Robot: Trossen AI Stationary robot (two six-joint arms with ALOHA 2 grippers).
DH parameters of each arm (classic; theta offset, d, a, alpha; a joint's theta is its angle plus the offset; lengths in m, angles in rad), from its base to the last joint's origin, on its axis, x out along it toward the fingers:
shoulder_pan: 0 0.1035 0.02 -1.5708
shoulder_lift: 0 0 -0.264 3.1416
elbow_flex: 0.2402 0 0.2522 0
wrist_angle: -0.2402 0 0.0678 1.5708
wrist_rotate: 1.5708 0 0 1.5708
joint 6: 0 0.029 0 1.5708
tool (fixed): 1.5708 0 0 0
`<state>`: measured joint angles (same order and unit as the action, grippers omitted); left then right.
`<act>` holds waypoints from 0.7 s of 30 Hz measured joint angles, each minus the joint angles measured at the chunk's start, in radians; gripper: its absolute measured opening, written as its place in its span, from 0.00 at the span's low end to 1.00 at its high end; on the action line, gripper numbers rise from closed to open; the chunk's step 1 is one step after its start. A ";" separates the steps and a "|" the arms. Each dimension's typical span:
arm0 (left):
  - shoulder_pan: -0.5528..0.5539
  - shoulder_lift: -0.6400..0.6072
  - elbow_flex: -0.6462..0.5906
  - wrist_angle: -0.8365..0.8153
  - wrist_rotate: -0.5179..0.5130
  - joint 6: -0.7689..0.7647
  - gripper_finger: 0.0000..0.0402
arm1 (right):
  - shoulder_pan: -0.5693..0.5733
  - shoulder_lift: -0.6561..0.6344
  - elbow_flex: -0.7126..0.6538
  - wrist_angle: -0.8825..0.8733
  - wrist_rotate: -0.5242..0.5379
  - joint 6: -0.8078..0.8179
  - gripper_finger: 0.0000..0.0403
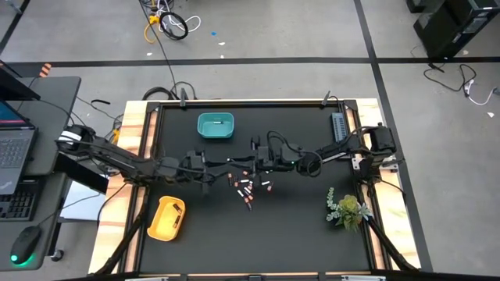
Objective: Sort batteries
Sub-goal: Put the black battery into the yellow bin
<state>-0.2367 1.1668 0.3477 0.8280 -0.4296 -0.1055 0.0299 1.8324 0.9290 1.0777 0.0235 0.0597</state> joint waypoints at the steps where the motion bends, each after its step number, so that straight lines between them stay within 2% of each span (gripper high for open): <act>1: 0.004 0.014 0.000 0.024 0.005 0.000 0.39 | 0.002 0.000 0.005 -0.001 0.000 -0.004 0.07; 12: 0.026 0.173 0.001 0.314 0.062 0.021 0.39 | 0.026 0.000 0.013 -0.026 0.019 -0.022 0.07; 21: 0.027 0.183 0.046 0.290 0.084 0.050 0.39 | 0.028 -0.002 0.013 -0.033 0.028 -0.026 0.07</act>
<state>-0.2092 1.3499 0.3940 1.1183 -0.3454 -0.0553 0.0580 1.8309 0.9421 1.0445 0.0511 0.0334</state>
